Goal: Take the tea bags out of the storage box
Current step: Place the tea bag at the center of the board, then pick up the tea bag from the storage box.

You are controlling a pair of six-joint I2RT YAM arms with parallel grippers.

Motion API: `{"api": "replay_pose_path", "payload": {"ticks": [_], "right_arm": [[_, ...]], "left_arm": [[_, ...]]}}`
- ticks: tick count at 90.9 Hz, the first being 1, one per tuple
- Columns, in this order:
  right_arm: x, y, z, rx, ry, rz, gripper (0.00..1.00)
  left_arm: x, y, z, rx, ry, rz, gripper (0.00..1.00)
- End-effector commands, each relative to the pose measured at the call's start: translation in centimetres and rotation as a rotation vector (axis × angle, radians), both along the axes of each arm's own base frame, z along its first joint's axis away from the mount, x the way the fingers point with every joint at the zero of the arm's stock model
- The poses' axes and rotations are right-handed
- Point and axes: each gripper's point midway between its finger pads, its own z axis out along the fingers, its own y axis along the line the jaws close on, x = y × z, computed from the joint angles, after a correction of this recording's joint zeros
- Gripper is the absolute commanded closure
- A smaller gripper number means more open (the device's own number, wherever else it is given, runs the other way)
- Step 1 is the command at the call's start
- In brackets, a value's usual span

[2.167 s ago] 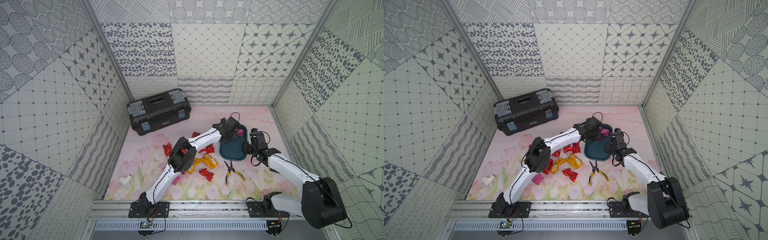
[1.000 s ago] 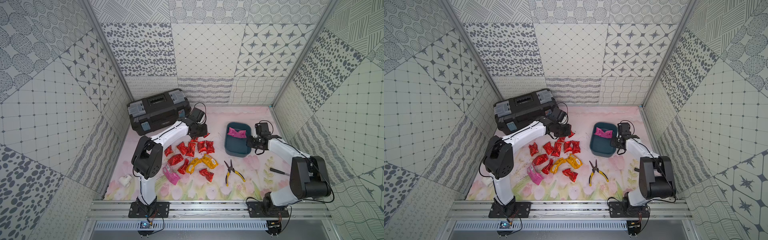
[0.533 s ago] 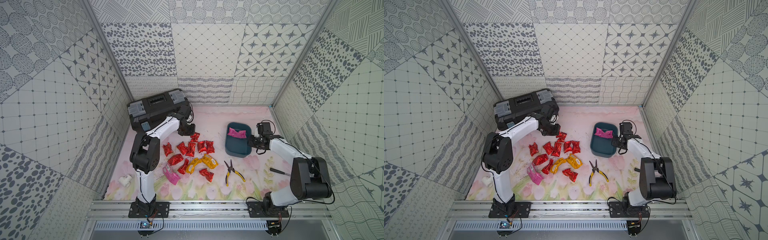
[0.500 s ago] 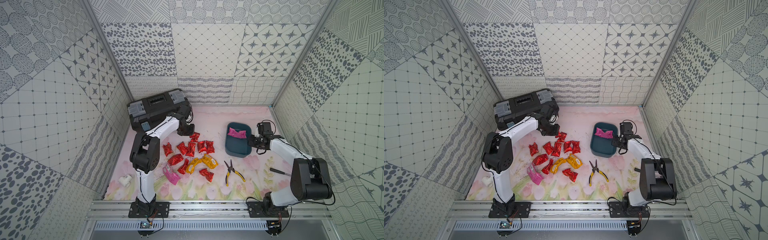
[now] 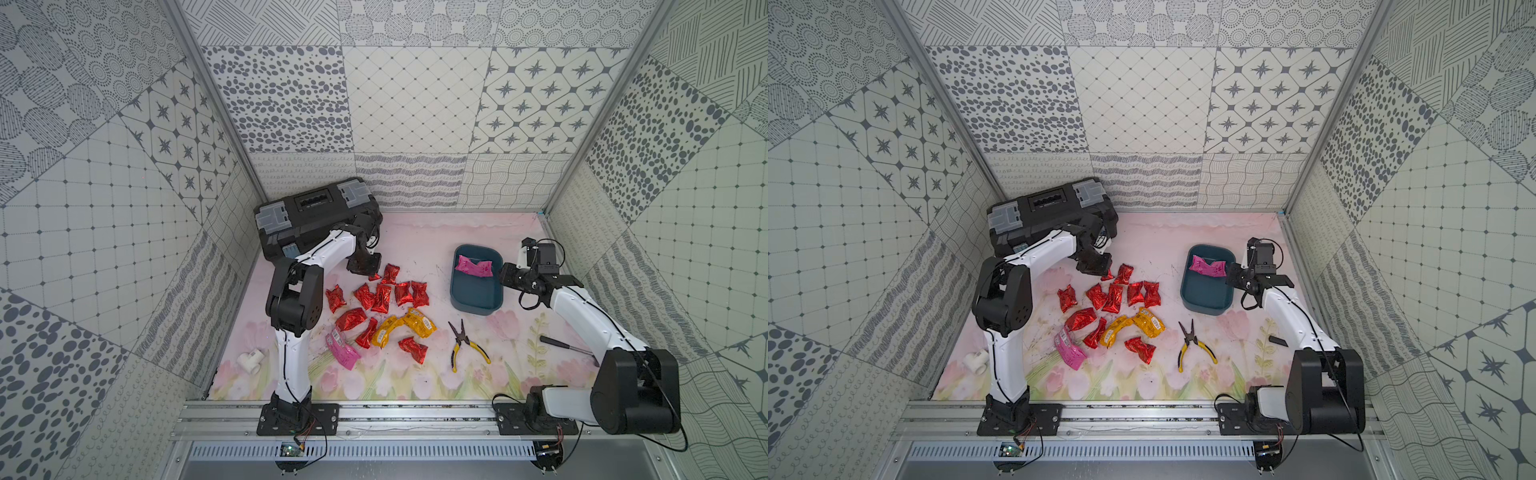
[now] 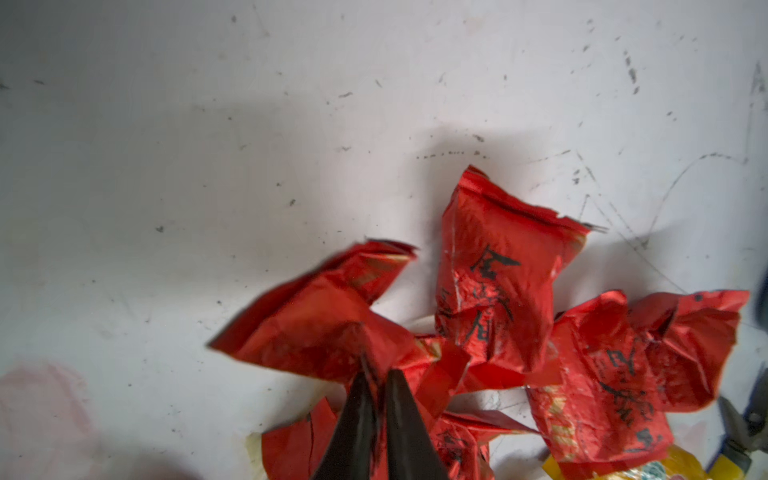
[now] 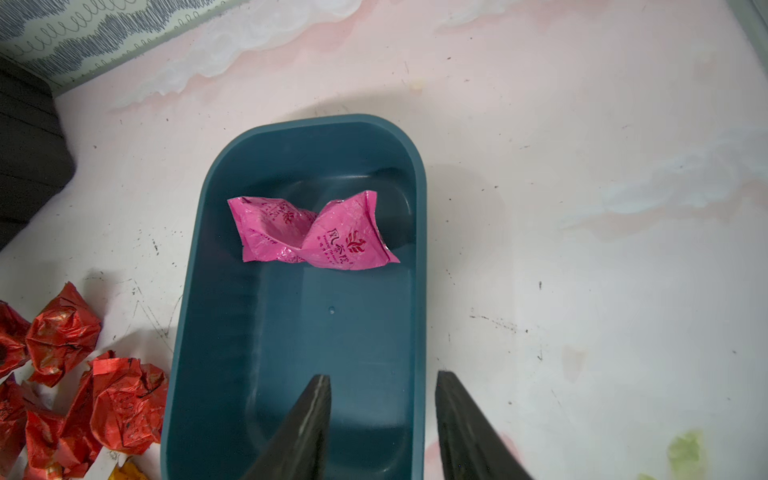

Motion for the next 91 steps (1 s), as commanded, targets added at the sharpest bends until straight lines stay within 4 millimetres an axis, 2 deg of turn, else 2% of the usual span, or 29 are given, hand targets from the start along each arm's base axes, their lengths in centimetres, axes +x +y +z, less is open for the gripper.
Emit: {"api": "replay_pose_path", "payload": {"ticks": [1,14,26,31,39,50,68,79,91], "right_arm": [[0.4,0.3,1.9,-0.015,-0.073,0.014,0.55],[1.0,1.4,3.5,-0.030,-0.110,0.034,0.55],[2.1,4.4,4.2,-0.102,-0.118,0.163,0.54],[2.6,5.8,3.7,-0.143,-0.097,0.256,0.53],[3.2,7.3,2.7,-0.221,-0.037,0.394,0.50],[4.4,8.5,1.7,-0.286,0.027,0.532,0.48],[6.6,8.8,-0.7,-0.380,0.077,0.655,0.45],[7.6,8.8,-1.8,-0.422,0.095,0.696,0.45],[8.8,8.5,-3.2,-0.465,0.123,0.704,0.45]], "left_arm": [[-0.2,0.6,0.6,0.021,0.008,-0.025,0.71],[0.0,0.4,3.1,-0.008,-0.051,-0.006,0.64],[-0.2,-0.5,7.1,-0.089,-0.173,0.034,0.63],[-0.2,-0.7,8.9,-0.144,-0.237,0.072,0.63],[-0.9,-0.9,10.7,-0.234,-0.311,0.143,0.63],[-1.7,-0.8,12.7,-0.354,-0.401,0.243,0.63],[-3.2,0.7,10.6,-0.464,-0.355,0.437,0.65],[-3.8,1.8,9.3,-0.463,-0.345,0.501,0.66],[-4.0,2.5,9.0,-0.466,-0.354,0.534,0.66]]}}
